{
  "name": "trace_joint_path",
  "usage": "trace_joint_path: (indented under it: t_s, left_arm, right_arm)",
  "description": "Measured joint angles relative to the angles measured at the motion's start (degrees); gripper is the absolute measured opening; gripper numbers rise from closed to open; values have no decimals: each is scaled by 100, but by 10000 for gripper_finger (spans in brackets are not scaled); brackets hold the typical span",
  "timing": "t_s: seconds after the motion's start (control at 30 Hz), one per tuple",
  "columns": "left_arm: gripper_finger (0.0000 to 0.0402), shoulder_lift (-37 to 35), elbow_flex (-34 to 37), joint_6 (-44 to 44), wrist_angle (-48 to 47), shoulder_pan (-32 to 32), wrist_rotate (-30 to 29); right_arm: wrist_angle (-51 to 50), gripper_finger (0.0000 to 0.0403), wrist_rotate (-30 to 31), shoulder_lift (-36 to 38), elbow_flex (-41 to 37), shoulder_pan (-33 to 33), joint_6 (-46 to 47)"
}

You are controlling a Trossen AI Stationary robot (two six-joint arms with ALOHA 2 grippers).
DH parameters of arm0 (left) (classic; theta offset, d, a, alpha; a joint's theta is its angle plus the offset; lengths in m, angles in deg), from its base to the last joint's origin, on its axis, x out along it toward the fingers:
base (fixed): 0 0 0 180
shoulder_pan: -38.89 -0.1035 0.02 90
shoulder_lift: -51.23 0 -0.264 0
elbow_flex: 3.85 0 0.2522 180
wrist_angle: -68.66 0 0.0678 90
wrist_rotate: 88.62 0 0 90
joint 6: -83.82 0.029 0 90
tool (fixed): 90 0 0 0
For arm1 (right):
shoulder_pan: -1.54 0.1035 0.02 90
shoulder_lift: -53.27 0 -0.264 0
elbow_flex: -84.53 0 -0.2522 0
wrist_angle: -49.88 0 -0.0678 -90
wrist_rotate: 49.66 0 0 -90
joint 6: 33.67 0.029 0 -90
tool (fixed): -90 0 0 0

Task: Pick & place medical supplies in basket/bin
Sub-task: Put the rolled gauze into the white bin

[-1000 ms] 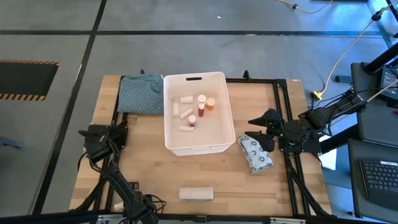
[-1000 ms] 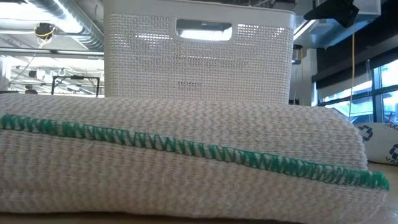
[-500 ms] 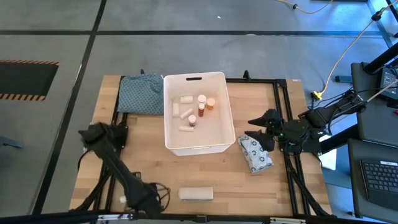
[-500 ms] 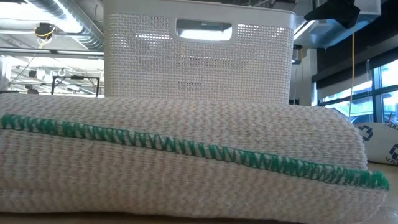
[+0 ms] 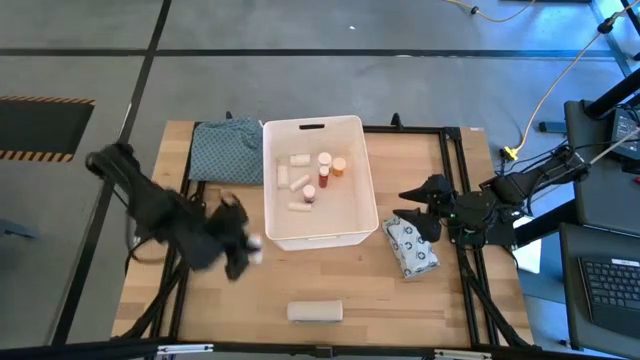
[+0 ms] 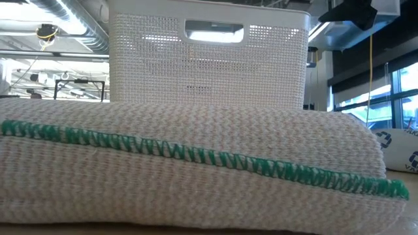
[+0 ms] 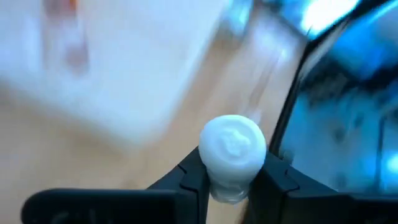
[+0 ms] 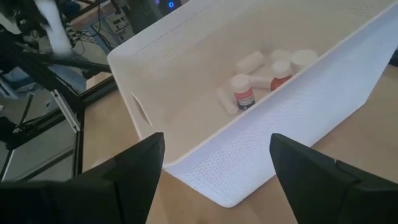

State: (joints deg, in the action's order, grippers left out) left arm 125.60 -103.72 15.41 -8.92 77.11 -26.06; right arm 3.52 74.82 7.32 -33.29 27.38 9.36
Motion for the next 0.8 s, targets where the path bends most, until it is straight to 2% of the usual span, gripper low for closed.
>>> trace_joint_path:
  t_s: [0.07,0.13,0.23,0.33,0.5,0.67,0.8]
  left_arm:
    - [78,-341,-5,1102,542,-240,-679]
    - [77,-585,-11,2268,986,-582,-1073]
    - [74,-731,-11,3502,1353,-1371,-1001]
    - [73,-647,-11,4342,1572,-2404,-240]
    - [80,-168,-7,5548,1753,-3847,1683]
    - [80,459,-4,6210,1549,-5009,2441]
    - [76,984,-2,6625,1528,-5652,2974]
  right_arm:
    - [0,294,0,0,0,-55,0]
    - [0,294,-1,0,0,-139,0]
    - [0,294,0,0,0,-308,-10]
    - [-1,294,0,0,0,-532,-28]
    - [-7,294,2,0,0,-886,-36]
    - [-7,294,2,0,0,-1100,-128]
    - [-14,294,2,0,0,-1250,-124]
